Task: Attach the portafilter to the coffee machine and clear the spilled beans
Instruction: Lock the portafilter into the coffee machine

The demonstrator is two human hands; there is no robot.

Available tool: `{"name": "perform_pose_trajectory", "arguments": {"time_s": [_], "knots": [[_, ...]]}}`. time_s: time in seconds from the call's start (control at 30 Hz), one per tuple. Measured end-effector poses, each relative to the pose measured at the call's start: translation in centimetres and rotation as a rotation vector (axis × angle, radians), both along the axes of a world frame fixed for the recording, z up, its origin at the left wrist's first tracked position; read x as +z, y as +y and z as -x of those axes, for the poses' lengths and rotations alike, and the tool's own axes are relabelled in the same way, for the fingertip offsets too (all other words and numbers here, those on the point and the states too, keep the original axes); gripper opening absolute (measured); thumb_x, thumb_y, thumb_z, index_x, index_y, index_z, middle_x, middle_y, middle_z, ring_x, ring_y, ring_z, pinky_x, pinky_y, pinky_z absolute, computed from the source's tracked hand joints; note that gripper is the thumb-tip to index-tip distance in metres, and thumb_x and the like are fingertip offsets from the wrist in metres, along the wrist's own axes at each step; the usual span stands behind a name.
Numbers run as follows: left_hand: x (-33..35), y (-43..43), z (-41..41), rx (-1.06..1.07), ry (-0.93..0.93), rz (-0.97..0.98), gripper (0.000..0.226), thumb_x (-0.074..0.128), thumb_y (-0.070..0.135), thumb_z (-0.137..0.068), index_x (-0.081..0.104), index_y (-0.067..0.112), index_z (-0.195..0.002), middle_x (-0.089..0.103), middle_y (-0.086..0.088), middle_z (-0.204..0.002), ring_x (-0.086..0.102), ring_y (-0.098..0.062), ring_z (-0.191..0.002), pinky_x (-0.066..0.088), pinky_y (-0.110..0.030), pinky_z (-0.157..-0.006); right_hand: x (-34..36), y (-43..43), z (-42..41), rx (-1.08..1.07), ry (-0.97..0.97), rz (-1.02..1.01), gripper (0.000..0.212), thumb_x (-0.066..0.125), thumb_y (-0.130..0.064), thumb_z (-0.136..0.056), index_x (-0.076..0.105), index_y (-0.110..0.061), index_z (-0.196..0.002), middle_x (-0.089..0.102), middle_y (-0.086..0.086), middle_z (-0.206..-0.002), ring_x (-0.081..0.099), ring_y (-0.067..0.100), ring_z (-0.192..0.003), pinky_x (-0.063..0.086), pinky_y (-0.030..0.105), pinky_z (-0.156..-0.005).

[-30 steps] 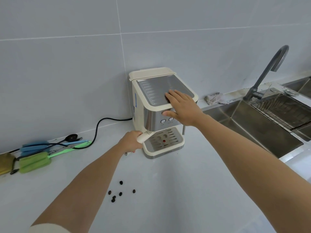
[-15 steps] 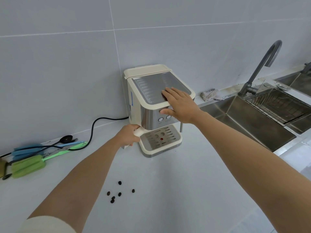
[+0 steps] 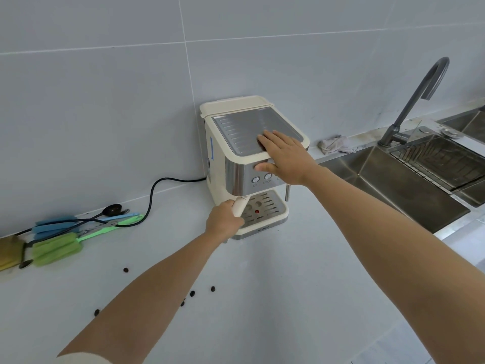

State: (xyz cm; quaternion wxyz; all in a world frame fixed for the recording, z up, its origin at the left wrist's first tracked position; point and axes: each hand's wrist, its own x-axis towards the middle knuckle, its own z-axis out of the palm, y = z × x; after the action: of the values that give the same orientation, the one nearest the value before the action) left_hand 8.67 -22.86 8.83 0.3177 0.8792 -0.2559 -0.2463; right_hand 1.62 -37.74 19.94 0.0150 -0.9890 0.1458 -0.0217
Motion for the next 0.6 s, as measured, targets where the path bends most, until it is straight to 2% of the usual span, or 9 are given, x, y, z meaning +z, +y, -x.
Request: {"name": "perform_pose_trajectory", "arguments": {"time_s": [0.1, 0.17, 0.3, 0.4, 0.6], "knots": [[0.2, -0.5, 1.4, 0.046, -0.009, -0.026, 0.046, 0.058, 0.012, -0.08, 0.05, 0.012, -0.125, 0.059, -0.013, -0.117, 0.058, -0.032, -0.104, 0.049, -0.033, -0.06, 0.1, 0.0, 0.0, -0.001, 0.003, 0.003, 0.072, 0.035, -0.051, -0.092, 0.01, -0.013, -0.147, 0.008, 0.005, -0.158, 0.005, 0.023, -0.146, 0.008, 0.037, -0.118], [0.3, -0.9, 2.4, 0.085, -0.007, -0.027, 0.043, 0.057, 0.012, -0.081, 0.05, 0.01, -0.124, 0.058, -0.013, -0.118, 0.058, -0.032, -0.104, 0.049, -0.033, -0.057, 0.1, 0.1, 0.1, -0.002, 0.003, -0.001, 0.071, 0.035, -0.05, -0.092, 0.01, -0.013, -0.147, 0.008, 0.005, -0.158, 0.005, 0.023, -0.146, 0.008, 0.037, -0.118], [0.5, -1.6, 3.9, 0.131, 0.012, -0.025, 0.043, 0.055, 0.013, -0.084, 0.047, 0.009, -0.127, 0.055, -0.014, -0.122, 0.057, -0.034, -0.108, 0.056, -0.04, -0.075, 0.1, 0.1, 0.1, 0.002, -0.003, 0.002, 0.071, 0.035, -0.05, -0.092, 0.01, -0.013, -0.147, 0.009, 0.006, -0.158, 0.005, 0.023, -0.146, 0.008, 0.038, -0.118], [0.5, -2.4, 5.0, 0.16, 0.027, -0.025, 0.04, 0.052, 0.014, -0.087, 0.045, 0.007, -0.126, 0.056, -0.015, -0.123, 0.057, -0.034, -0.109, 0.05, -0.035, -0.071, 0.0, 0.1, 0.1, 0.008, -0.014, 0.004, 0.071, 0.036, -0.05, -0.092, 0.011, -0.013, -0.147, 0.01, 0.006, -0.158, 0.006, 0.023, -0.146, 0.009, 0.038, -0.118], [0.2, -4.2, 6.8, 0.237, 0.057, 0.0, 0.04, 0.049, 0.012, -0.088, 0.042, 0.005, -0.126, 0.059, -0.016, -0.122, 0.058, -0.035, -0.109, 0.053, -0.043, -0.086, -0.1, 0.0, 0.1, 0.018, -0.025, 0.009, 0.071, 0.036, -0.05, -0.092, 0.011, -0.013, -0.147, 0.01, 0.006, -0.158, 0.006, 0.024, -0.146, 0.009, 0.038, -0.118]]}}
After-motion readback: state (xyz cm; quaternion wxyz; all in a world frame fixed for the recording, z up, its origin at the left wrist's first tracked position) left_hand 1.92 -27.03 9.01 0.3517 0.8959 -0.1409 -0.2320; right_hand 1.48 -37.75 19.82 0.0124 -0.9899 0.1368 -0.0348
